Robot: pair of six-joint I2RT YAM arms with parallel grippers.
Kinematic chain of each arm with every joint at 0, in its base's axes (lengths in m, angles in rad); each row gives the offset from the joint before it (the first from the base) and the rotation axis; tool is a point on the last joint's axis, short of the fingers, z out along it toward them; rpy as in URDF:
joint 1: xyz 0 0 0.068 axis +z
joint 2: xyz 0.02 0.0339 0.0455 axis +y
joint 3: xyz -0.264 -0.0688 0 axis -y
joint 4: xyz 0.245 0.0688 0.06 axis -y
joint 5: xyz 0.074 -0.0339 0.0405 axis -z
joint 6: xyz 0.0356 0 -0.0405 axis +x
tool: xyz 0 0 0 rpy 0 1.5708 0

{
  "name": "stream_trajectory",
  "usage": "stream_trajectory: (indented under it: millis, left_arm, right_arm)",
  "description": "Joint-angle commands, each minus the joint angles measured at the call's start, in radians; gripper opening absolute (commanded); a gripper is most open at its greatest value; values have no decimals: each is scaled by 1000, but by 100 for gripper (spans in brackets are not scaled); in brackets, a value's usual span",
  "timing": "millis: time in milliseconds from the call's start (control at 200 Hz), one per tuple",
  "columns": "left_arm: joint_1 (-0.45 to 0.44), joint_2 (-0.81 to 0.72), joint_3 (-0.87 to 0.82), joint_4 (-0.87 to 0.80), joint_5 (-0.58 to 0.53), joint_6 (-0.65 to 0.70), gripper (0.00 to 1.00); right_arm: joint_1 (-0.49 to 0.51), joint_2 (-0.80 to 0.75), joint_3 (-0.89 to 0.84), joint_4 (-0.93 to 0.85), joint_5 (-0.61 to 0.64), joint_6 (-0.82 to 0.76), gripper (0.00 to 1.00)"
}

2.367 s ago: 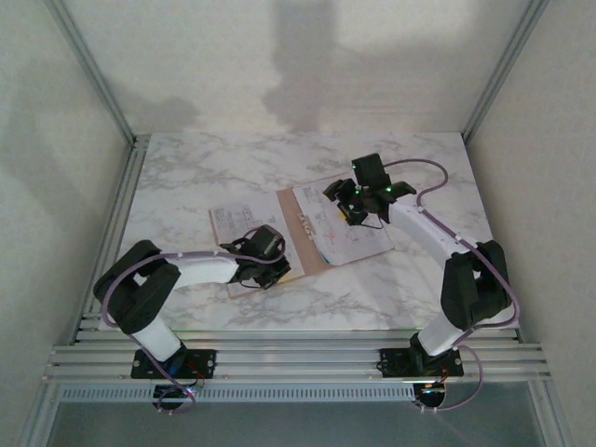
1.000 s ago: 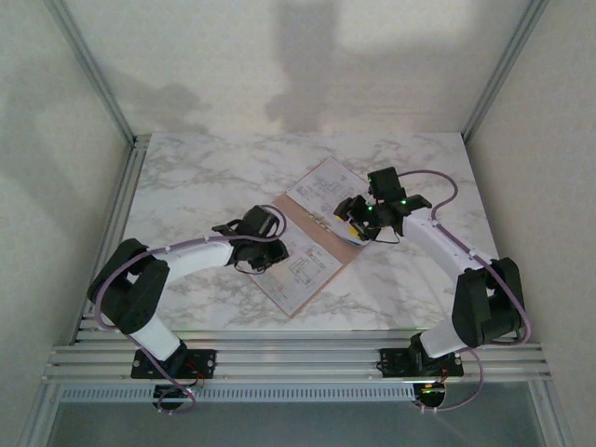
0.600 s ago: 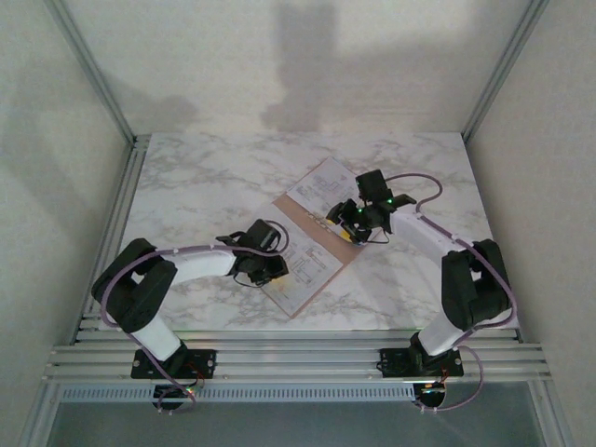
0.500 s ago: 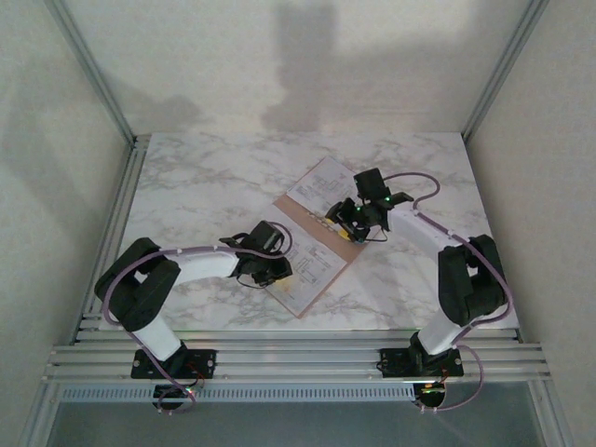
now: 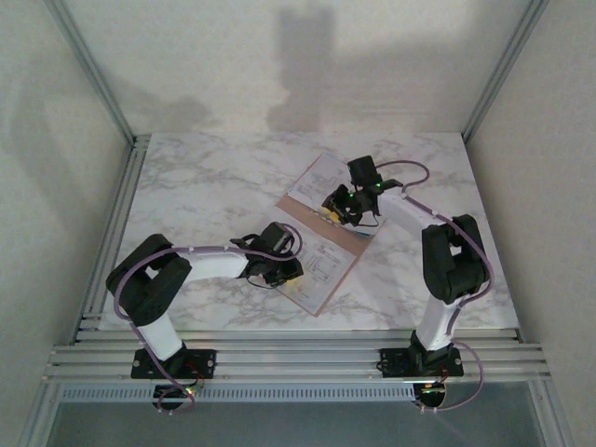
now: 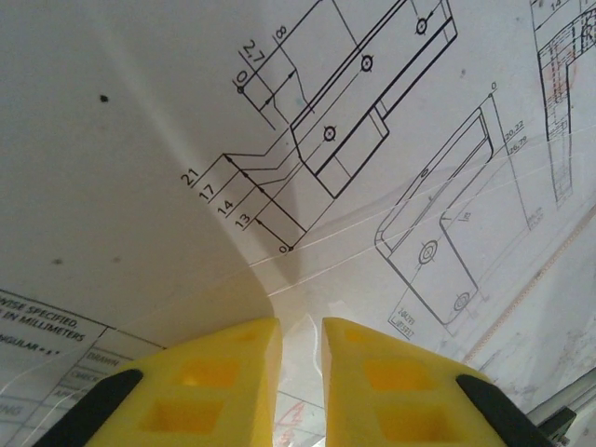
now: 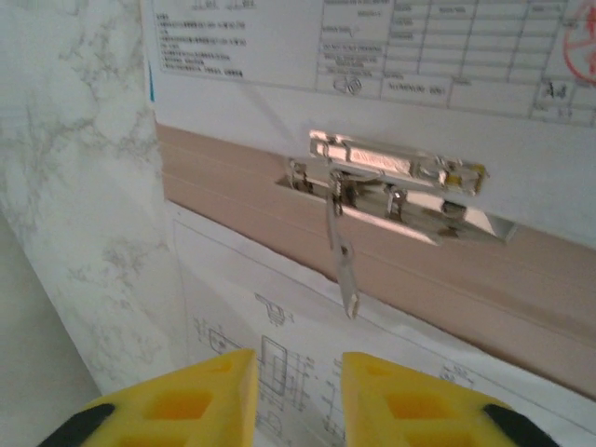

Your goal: Put the files into the folder

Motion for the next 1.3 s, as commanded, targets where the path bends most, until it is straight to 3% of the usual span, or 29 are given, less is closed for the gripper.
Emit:
stream_trajectory:
  millis: [0,421,846,1292]
  left_arm:
    - [-9,22,-3,-37,-16,-10,19]
    - [-9,7,-12,-41,-25,-17,19]
    - [-9,-10,-26,-37,-34,-28,18]
    - [-9,-10,-28,-36,-38,-30,19]
  right_arm:
    - [-9,36,32,-24,-30,-25,29]
    - [-17,6,-9,-39,-13,-40,34]
    - [-30,69,25,6,-42,-13,13]
    - [-31,55,-16,44,-61,17,13]
